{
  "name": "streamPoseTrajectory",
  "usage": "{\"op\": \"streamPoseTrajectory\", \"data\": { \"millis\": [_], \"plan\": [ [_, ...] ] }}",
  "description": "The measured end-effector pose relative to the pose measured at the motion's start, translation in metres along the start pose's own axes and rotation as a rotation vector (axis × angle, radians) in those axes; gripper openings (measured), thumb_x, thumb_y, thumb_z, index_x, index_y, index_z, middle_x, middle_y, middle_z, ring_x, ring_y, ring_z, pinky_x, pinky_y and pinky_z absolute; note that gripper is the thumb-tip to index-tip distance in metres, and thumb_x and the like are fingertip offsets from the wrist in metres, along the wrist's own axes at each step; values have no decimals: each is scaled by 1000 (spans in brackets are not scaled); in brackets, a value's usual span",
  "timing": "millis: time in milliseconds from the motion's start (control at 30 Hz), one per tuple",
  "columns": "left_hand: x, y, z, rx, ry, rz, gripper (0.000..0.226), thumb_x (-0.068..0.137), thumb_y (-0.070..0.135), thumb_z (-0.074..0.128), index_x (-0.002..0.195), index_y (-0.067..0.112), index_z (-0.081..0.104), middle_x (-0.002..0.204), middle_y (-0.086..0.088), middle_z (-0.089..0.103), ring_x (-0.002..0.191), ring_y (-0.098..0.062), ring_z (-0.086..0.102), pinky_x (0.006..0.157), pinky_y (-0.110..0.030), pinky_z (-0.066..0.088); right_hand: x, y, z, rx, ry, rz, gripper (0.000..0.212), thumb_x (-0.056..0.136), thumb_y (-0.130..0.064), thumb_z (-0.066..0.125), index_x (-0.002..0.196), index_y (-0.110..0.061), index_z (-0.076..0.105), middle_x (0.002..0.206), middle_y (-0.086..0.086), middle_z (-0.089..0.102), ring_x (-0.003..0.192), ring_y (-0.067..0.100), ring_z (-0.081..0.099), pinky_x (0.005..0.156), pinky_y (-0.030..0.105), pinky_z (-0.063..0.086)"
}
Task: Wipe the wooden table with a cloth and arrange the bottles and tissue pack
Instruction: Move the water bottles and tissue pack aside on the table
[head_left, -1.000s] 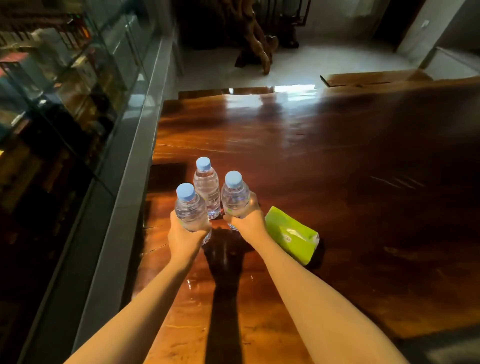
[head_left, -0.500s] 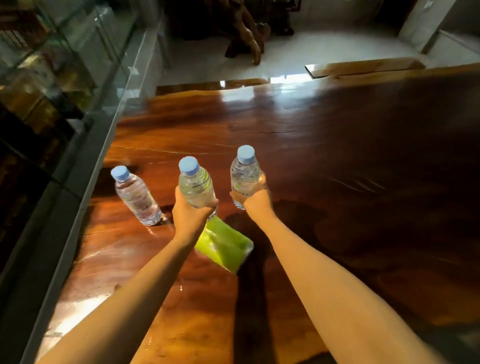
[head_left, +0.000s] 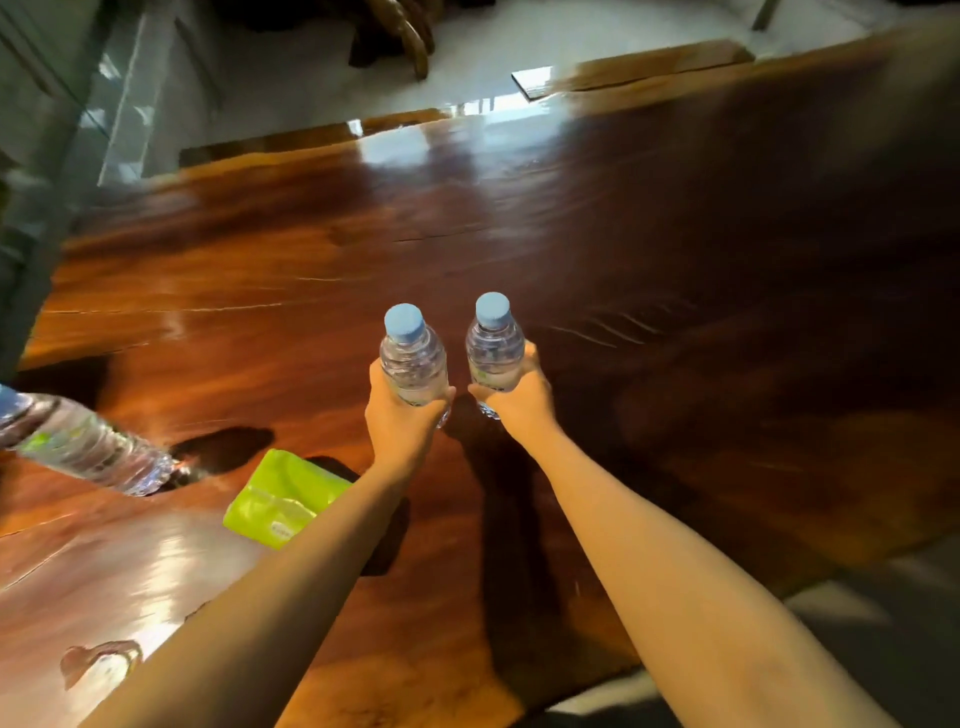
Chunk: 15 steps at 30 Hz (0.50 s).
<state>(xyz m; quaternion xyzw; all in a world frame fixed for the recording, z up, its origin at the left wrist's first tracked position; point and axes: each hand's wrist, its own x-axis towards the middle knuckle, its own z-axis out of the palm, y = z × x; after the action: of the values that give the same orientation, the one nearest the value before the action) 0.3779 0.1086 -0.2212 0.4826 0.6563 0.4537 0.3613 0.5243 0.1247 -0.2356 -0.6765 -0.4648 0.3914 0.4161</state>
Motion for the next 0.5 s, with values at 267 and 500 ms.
{"op": "streamPoseTrajectory", "data": {
  "millis": [267, 500],
  "plan": [
    [-1, -12, 41, -6, -37, -53, 67, 61, 21, 83, 113, 32, 43, 98, 15, 60, 86, 1, 60, 70, -10, 42, 12, 27, -11, 88, 52, 22, 76, 67, -13, 83, 129, -19, 39, 119, 2, 61, 103, 11, 58, 84, 14, 48],
    [-3, -22, 50, -11, -2, -96, 66, 63, 22, 83, 112, 35, 41, 101, 15, 60, 87, 2, 59, 72, -10, 42, 28, 35, -14, 24, -64, 39, 78, 72, -19, 80, 133, -20, 33, 126, 7, 58, 110, 15, 57, 82, 14, 46]
  ]
}}
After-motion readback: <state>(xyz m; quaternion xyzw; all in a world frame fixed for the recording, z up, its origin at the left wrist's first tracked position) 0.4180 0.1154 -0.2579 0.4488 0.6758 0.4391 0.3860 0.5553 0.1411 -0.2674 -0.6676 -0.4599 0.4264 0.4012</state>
